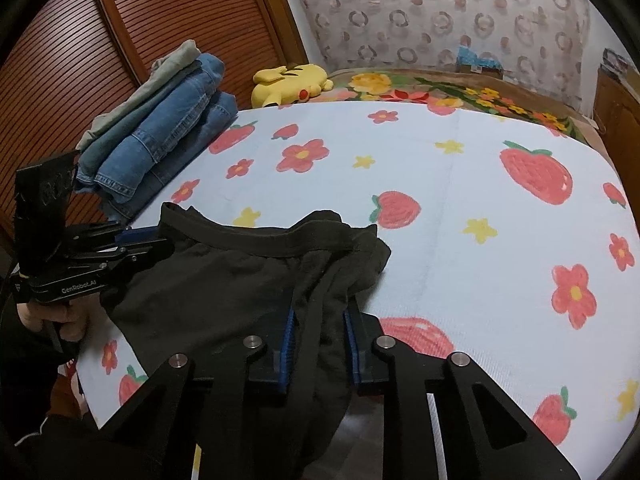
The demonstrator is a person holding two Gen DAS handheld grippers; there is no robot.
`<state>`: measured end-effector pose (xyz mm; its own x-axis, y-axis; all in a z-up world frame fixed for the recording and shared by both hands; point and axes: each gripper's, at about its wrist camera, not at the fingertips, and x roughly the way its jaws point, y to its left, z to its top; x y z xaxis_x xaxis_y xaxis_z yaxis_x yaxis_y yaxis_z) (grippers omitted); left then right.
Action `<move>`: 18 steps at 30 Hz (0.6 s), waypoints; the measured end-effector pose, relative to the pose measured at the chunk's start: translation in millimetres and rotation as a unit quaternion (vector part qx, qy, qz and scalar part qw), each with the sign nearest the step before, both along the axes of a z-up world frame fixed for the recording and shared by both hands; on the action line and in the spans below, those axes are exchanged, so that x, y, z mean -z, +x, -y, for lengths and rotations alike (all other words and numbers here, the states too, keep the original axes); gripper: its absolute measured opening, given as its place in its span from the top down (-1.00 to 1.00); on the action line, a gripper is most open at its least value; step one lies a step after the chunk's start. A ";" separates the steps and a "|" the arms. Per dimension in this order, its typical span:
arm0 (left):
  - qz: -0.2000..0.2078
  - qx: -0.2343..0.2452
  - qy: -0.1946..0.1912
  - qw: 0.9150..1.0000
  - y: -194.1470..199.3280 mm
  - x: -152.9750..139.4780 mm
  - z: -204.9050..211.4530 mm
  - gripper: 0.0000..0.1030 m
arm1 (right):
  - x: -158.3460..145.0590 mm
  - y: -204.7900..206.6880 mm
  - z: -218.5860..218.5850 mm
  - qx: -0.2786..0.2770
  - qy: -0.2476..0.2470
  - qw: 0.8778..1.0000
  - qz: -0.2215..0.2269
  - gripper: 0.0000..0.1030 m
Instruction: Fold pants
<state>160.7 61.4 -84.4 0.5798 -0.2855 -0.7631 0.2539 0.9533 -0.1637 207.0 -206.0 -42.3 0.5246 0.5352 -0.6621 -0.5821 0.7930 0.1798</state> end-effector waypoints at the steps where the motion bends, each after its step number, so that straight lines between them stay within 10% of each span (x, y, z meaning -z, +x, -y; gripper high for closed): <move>1: 0.001 0.000 -0.001 1.000 -0.2 -1.0 0.4 0.69 | -0.5 -0.5 -0.8 0.000 -0.001 1.000 0.002 0.64; 18: 0.054 0.006 -0.020 0.998 -15.2 -43.7 0.0 0.76 | -29.8 -18.0 -10.8 -0.021 0.007 0.998 0.058 0.71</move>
